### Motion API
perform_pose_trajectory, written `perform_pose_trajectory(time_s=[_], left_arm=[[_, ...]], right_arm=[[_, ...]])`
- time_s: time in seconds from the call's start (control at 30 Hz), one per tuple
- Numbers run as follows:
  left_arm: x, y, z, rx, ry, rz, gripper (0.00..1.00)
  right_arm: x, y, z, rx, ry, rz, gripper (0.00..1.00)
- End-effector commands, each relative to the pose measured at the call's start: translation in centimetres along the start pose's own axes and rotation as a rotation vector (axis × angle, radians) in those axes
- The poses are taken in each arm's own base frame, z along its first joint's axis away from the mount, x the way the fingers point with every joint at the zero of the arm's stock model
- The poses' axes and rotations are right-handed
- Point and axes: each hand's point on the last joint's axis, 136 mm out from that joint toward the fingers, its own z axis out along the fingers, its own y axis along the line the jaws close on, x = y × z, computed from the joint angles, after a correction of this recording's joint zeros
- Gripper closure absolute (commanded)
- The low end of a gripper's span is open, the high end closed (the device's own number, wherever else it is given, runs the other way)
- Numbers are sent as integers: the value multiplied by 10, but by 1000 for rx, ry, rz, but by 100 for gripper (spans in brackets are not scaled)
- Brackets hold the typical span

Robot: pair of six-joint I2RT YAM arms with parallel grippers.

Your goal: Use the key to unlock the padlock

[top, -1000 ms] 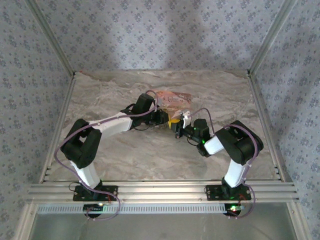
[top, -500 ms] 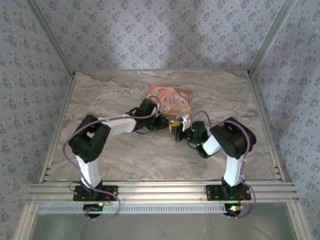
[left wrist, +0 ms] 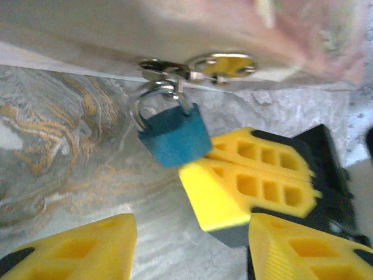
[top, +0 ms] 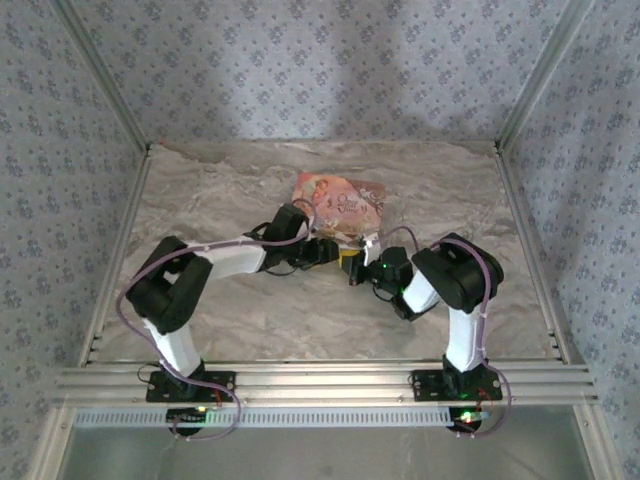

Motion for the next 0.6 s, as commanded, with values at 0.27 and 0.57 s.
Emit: perform_pose_trajectory(time_s=[0.27, 0.57], left_arm=[[-28, -6, -25, 194, -175, -152, 42], [-24, 7, -13, 186, -159, -222, 44]], right_arm=[[-13, 17, -1, -25, -17, 194, 100], [-22, 26, 0, -26, 18, 309, 100]])
